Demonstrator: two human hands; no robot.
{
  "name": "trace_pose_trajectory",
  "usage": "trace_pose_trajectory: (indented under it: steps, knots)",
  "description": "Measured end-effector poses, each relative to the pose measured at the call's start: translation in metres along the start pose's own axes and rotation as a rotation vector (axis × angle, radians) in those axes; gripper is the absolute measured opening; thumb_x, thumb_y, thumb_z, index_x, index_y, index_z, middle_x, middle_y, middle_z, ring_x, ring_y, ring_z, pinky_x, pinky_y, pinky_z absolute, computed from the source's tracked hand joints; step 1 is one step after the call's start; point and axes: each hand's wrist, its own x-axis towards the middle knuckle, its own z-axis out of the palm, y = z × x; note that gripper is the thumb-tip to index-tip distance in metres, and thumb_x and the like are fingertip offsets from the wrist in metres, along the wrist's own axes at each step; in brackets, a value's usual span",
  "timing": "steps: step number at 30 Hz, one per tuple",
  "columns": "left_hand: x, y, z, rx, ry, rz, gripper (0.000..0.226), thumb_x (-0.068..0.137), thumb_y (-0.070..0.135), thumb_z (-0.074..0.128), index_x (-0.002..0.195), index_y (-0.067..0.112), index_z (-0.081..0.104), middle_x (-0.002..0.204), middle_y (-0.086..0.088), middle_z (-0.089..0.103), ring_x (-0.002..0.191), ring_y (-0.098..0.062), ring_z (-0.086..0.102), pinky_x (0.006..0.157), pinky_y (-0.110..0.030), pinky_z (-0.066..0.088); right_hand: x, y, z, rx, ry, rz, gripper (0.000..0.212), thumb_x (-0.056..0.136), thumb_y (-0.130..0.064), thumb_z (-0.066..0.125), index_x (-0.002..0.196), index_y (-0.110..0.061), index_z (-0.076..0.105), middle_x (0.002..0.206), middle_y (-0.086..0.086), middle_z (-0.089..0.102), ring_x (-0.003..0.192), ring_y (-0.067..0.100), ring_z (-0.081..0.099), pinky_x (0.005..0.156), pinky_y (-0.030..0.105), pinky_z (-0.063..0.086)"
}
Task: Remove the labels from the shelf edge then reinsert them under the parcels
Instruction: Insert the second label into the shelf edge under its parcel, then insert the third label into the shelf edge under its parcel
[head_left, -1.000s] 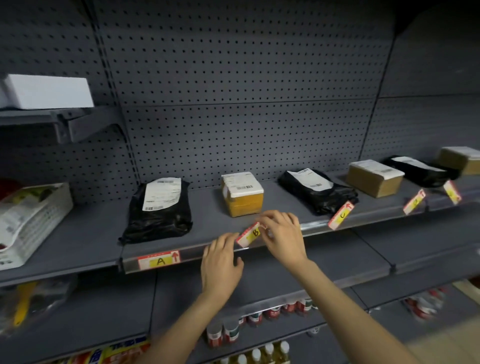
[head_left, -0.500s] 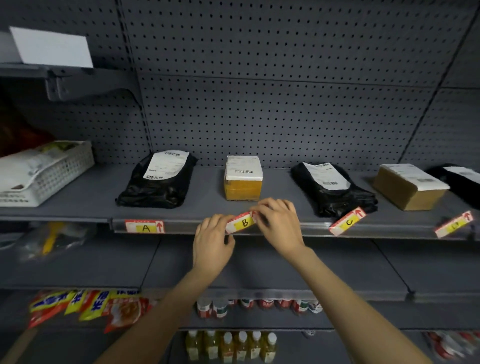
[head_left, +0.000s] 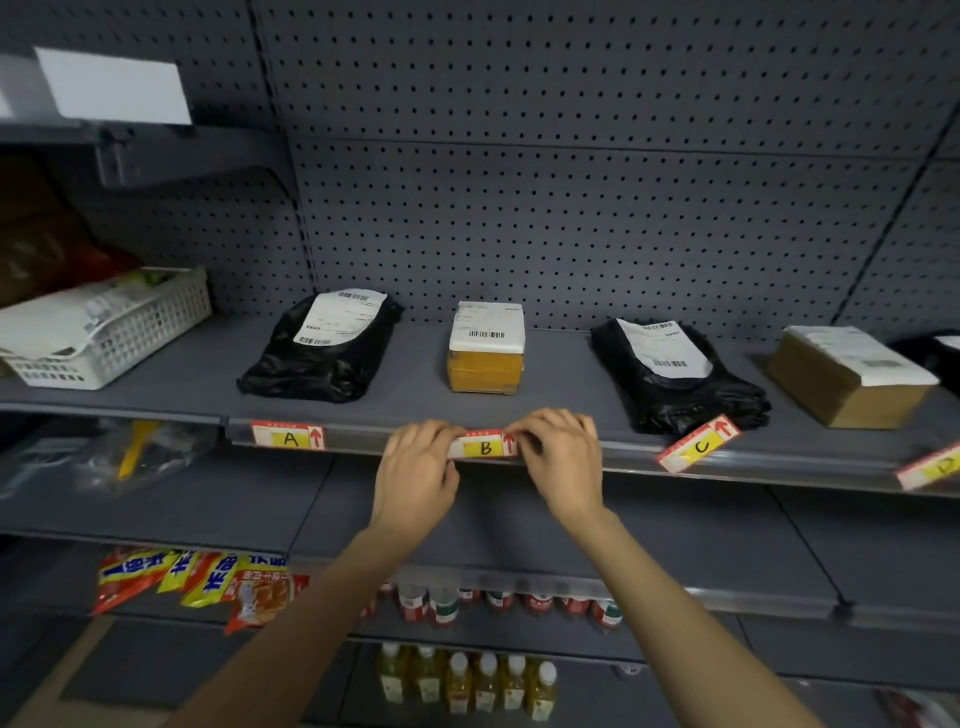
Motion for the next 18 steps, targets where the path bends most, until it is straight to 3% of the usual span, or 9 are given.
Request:
trace_pose_trajectory:
  steps: [11, 18]
  knots:
    - [-0.004, -0.010, -0.001, 0.057, -0.022, 0.100, 0.044, 0.074, 0.009, 0.062, 0.118, 0.014, 0.056, 0.109, -0.004, 0.062, 0.100, -0.025, 0.058, 0.098, -0.040, 0.043, -0.008, -0.008, 0.013, 0.112, 0.025, 0.188, 0.013, 0.078, -0.015, 0.072, 0.090, -0.022, 0.074, 0.089, -0.001, 0.072, 0.096, 0.018, 0.057, 0.080, 0.017, 0.022]
    - [-0.009, -0.002, -0.003, -0.022, -0.040, 0.039, 0.045, 0.081, 0.015, 0.059, 0.125, 0.015, 0.052, 0.121, -0.004, 0.057, 0.114, -0.023, 0.051, 0.105, -0.039, 0.036, -0.018, -0.008, 0.005, 0.070, 0.000, 0.081, 0.018, 0.080, -0.009, 0.069, 0.097, -0.015, 0.074, 0.096, 0.009, 0.065, 0.097, 0.027, 0.058, 0.084, 0.031, 0.037]
